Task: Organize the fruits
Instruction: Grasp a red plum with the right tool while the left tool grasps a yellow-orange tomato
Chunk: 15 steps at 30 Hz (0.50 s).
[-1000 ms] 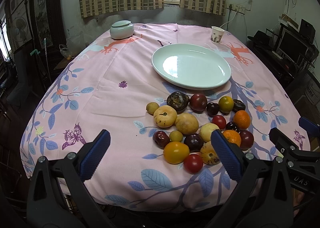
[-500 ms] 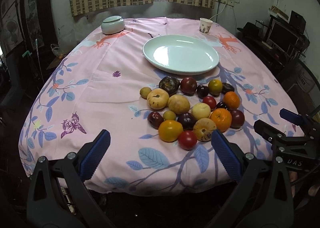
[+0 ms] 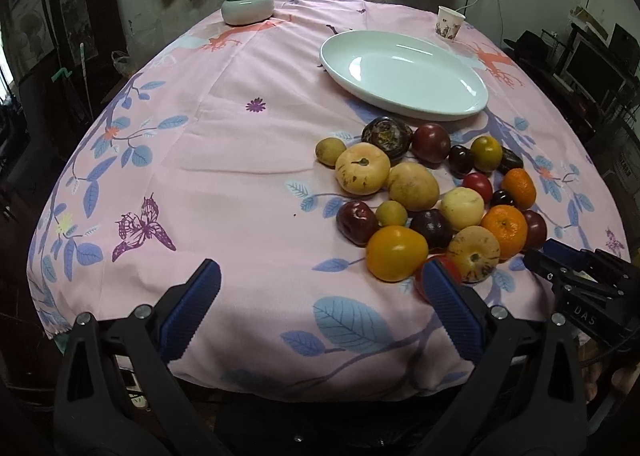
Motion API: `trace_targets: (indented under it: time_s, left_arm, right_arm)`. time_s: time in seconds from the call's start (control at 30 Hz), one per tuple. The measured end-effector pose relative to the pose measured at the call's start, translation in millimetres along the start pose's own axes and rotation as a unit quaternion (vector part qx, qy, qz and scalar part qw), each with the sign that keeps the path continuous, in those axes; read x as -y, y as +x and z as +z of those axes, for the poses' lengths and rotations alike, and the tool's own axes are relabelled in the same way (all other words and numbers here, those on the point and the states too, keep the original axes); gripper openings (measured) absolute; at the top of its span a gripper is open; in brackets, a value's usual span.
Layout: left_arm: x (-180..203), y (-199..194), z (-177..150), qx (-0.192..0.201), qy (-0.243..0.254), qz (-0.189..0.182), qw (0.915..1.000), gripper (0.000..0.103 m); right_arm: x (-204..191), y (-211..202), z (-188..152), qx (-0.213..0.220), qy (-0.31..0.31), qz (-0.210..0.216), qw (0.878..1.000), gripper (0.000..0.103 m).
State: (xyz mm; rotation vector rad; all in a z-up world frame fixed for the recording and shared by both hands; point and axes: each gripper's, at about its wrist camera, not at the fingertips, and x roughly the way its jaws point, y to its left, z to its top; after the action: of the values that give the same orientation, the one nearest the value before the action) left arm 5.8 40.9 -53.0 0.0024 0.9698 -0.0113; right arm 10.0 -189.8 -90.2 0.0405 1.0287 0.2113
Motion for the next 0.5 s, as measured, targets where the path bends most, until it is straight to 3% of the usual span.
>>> trace_targets:
  time_s: [0.23, 0.5]
  left_arm:
    - [2.4, 16.0, 0.6, -0.02, 0.009, -0.004, 0.9998, 0.101]
    - [3.6, 28.8, 0.9, -0.033, 0.008, -0.007, 0.9994, 0.101]
  right_arm:
    - [1.9, 13.1, 9.8, 0.008, -0.003, 0.016, 1.0, 0.042]
    - [1.1, 20.5, 21.6, 0.013, -0.015, 0.007, 1.0, 0.04]
